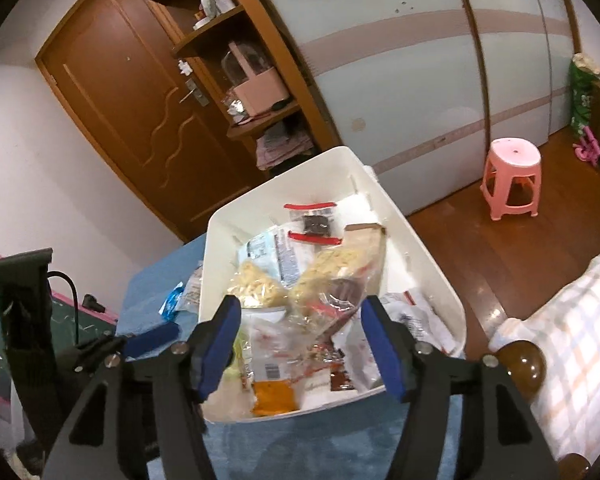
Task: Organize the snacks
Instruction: 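Carry the green pack and red snack bag into the bin and open both grippers, then withdraw both tools from the bin toward the blue candy and bread bag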
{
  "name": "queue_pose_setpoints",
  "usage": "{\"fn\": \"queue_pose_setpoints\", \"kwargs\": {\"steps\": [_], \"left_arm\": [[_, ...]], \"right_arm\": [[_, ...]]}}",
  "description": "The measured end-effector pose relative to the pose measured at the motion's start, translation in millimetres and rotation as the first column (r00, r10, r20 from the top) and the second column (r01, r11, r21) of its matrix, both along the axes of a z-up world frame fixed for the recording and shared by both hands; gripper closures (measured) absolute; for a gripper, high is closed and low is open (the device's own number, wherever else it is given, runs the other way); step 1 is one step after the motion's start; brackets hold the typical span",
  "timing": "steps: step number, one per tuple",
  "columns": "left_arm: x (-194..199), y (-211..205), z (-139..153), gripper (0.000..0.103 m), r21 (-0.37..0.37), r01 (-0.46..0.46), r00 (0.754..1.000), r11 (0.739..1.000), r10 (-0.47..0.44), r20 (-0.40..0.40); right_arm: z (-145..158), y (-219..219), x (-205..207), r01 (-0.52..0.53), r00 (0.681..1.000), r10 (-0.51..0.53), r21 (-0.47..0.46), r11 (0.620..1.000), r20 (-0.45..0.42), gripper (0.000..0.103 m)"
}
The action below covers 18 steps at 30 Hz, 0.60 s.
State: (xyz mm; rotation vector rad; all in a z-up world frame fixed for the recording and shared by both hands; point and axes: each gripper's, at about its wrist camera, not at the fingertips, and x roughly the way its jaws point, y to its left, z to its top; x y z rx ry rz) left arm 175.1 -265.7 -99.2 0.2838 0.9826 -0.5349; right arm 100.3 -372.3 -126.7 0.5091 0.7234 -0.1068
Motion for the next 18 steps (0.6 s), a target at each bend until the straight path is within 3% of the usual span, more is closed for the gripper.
{"fn": "queue_pose_setpoints", "kwargs": {"steps": [11, 18], "left_arm": [[-9.9, 33.7, 4.3, 0.025, -0.012, -0.040, 0.999, 0.999, 0.040, 0.026], [-24.5, 77.5, 12.9, 0.025, 0.009, -0.085, 0.995, 0.996, 0.085, 0.052]], "right_arm": [[4.7, 17.1, -12.2, -0.011, 1.000, 0.011, -0.056, 0.998, 0.008, 0.040], [10.1, 36.8, -28.3, -0.006, 1.000, 0.009, -0.119, 0.993, 0.024, 0.040]]}}
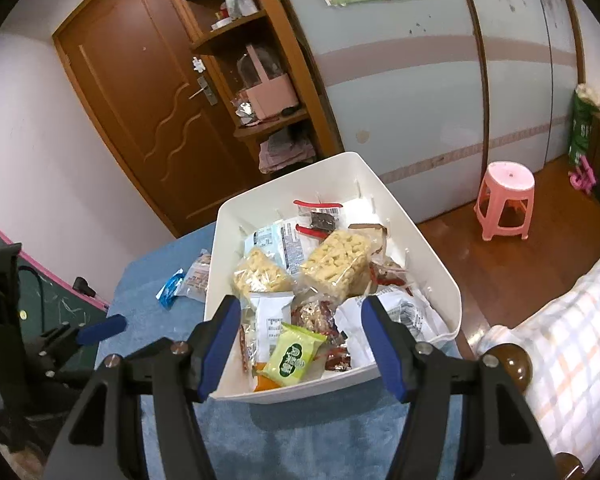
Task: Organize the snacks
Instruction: 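Withdraw both tools from the bin toward the blue candy and bread bag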
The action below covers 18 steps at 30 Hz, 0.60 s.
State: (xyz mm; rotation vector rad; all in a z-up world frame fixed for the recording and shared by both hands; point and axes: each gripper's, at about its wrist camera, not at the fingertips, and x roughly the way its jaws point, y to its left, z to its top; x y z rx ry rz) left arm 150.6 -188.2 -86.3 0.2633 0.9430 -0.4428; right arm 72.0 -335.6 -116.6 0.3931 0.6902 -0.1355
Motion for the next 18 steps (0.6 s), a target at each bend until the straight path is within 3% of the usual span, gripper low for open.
{"fn": "queue_pose_setpoints", "kwargs": {"steps": [8, 15, 18], "left_arm": [[-5.7, 65.8, 17.1, 0.025, 0.099, -0.058, 0.996, 0.993, 0.051, 0.068], [7.8, 117.2, 44.4, 0.025, 0.179, -0.100, 0.989, 0.979, 0.078, 0.127], [16.7, 130.4, 58.0, 0.025, 0.195, -0.086, 0.989, 0.977, 0.060, 0.134]], "right_arm": [[11.6, 40.8, -11.8, -0.014, 1.000, 0.015, -0.131, 0.991, 0.008, 0.040], [13.3, 74.3, -9.0, -0.096, 0.995, 0.097, -0.117, 0.988, -0.002, 0.040], [20.9, 94.8, -7.6, -0.141, 0.989, 0.147, -0.165, 0.976, 0.022, 0.040]]}}
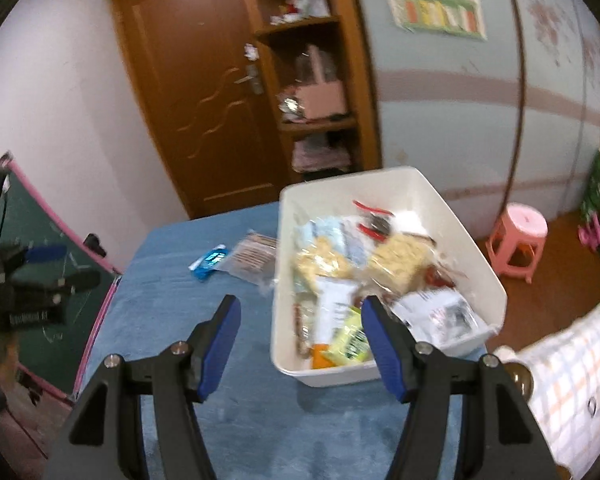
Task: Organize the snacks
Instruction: 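Withdraw both tools from the bin toward the blue candy and bread bag, then grasp the blue wrapped candy with left gripper while right grasps clear bread bag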
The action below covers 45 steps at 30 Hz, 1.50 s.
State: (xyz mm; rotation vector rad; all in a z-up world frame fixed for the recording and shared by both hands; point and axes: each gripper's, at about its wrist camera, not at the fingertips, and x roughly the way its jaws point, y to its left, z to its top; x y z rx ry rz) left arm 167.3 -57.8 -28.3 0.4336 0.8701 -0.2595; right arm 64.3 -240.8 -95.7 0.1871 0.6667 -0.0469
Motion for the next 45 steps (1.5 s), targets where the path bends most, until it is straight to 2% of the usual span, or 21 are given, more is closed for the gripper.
{"fn": "queue_pose_setpoints", "kwargs": {"steps": [4, 7, 9, 11, 14, 16, 19, 21, 24, 25, 27, 33, 43, 45], "left_arm": [[15.6, 6.3, 13.8, 0.025, 0.054, 0.012, 1.000, 0.998, -0.013, 0.017], [32.6, 5.7, 24.5, 0.025, 0.077, 0.036, 0.999, 0.996, -0.038, 0.031], [44.8, 4.0, 29.5, 0.024, 0.093, 0.048, 0.998, 0.994, -0.051, 0.035], [59.4, 0.3, 33.0, 0.024, 0.115, 0.070, 0.996, 0.991, -0.076, 0.045], [80.7, -6.6, 33.0, 0.020, 0.181, 0.106, 0.988, 0.978, -0.124, 0.088], [101.1, -12.1, 23.7, 0.014, 0.216, 0.142, 0.981, 0.966, -0.166, 0.097], [128.6, -18.9, -0.5, 0.014, 0.214, 0.203, 0.976, 0.956, -0.215, 0.038], [149.0, -21.2, -26.0, 0.014, 0.185, 0.247, 0.969, 0.951, -0.245, -0.034], [174.3, -24.2, -68.1, 0.014, 0.137, 0.291, 0.950, 0.947, -0.269, -0.160], [182.2, -26.7, -84.5, 0.014, 0.130, 0.309, 0.939, 0.942, -0.280, -0.199], [188.2, -31.6, -108.1, 0.014, 0.126, 0.334, 0.925, 0.934, -0.299, -0.235], [204.8, -43.3, -161.2, 0.014, 0.056, 0.363, 0.894, 0.930, -0.331, -0.303], [223.8, -42.8, -204.3, 0.015, -0.007, 0.363, 0.860, 0.932, -0.338, -0.382], [227.7, -39.8, -211.4, 0.019, -0.029, 0.353, 0.858, 0.935, -0.336, -0.388]], "right_arm": [[15.2, 23.8, 14.6, -0.085, 0.996, 0.087, -0.062, 0.994, 0.016, 0.040], [32.4, 41.5, 40.0, -0.159, 0.987, 0.161, -0.160, 0.974, 0.000, 0.040], [42.9, 47.9, 59.2, -0.195, 0.980, 0.196, -0.211, 0.958, -0.017, 0.035], [53.9, 53.0, 85.5, -0.271, 0.962, 0.269, -0.243, 0.932, -0.042, 0.023], [63.4, 62.9, 122.1, -0.366, 0.928, 0.367, -0.341, 0.866, -0.067, 0.019], [57.7, 69.2, 152.3, -0.432, 0.900, 0.414, -0.401, 0.808, -0.136, 0.014], [36.1, 69.9, 195.0, -0.508, 0.861, 0.447, -0.367, 0.780, -0.242, 0.014], [14.3, 72.0, 219.2, -0.556, 0.827, 0.463, -0.344, 0.756, -0.319, 0.014], [-13.7, 76.3, 240.5, -0.606, 0.789, 0.482, -0.355, 0.712, -0.381, 0.014], [-25.6, 79.6, 247.1, -0.632, 0.768, 0.493, -0.353, 0.690, -0.410, 0.014], [-40.6, 80.6, 257.4, -0.668, 0.732, 0.515, -0.323, 0.671, -0.445, 0.014], [-66.8, 77.6, 278.8, -0.718, 0.675, 0.552, -0.263, 0.645, -0.491, 0.014], [-94.0, 93.2, 295.4, -0.788, 0.588, 0.588, -0.231, 0.570, -0.555, 0.014], [-101.1, 96.6, 297.6, -0.798, 0.570, 0.584, -0.222, 0.560, -0.578, 0.014]]}}
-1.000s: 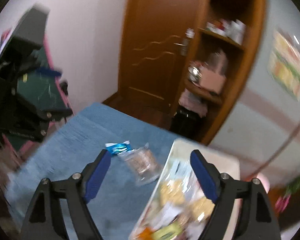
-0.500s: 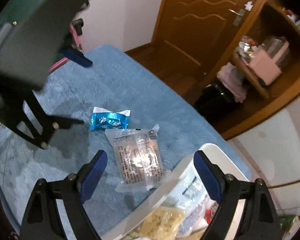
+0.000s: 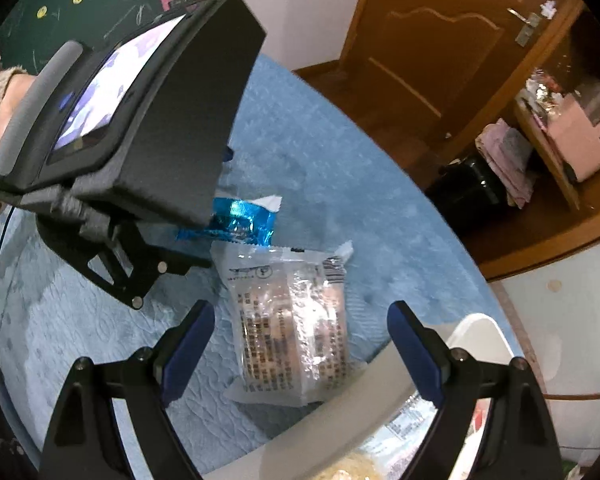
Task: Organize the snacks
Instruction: 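Grasp the blue wrapped candy with left gripper while right grasps clear bread bag, then carry the blue candy and bread bag into the bin and open both grippers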
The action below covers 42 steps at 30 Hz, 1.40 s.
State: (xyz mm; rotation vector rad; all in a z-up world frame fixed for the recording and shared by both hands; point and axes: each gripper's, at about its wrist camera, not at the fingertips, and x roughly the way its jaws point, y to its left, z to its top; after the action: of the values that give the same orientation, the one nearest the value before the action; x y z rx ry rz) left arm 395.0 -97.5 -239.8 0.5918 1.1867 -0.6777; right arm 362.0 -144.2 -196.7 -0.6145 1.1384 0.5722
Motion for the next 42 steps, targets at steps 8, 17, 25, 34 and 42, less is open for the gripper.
{"fn": "queue_pose_setpoints", "kwargs": {"steps": [8, 17, 25, 34, 42], "left_arm": [[0.8, 17.8, -6.2, 0.041, -0.120, -0.019, 1.000, 0.993, 0.018, -0.009], [1.4, 35.6, -1.7, 0.064, -0.194, -0.077, 0.997, 0.978, 0.078, -0.004], [-15.7, 51.3, 3.1, 0.072, -0.210, -0.108, 0.994, 0.972, 0.109, -0.009], [-50.5, 76.2, 34.2, 0.073, -0.222, -0.159, 0.984, 0.962, 0.172, 0.040], [-92.7, 91.8, 88.6, 0.073, -0.239, -0.215, 0.964, 0.947, 0.245, 0.105]], "right_arm": [[-29.9, 5.4, 12.8, -0.010, 0.996, 0.001, -0.098, 0.995, -0.085, 0.014], [-52.8, 18.1, 25.7, -0.012, 0.993, -0.015, -0.221, 0.975, -0.118, 0.007], [-57.2, 18.0, 38.4, 0.040, 0.986, -0.082, -0.264, 0.964, -0.148, 0.014], [-43.0, 27.3, 10.2, 0.033, 0.994, -0.053, -0.203, 0.979, -0.097, 0.036], [27.6, 18.5, -41.6, 0.048, 0.999, -0.046, 0.058, 0.997, -0.026, 0.036]]}}
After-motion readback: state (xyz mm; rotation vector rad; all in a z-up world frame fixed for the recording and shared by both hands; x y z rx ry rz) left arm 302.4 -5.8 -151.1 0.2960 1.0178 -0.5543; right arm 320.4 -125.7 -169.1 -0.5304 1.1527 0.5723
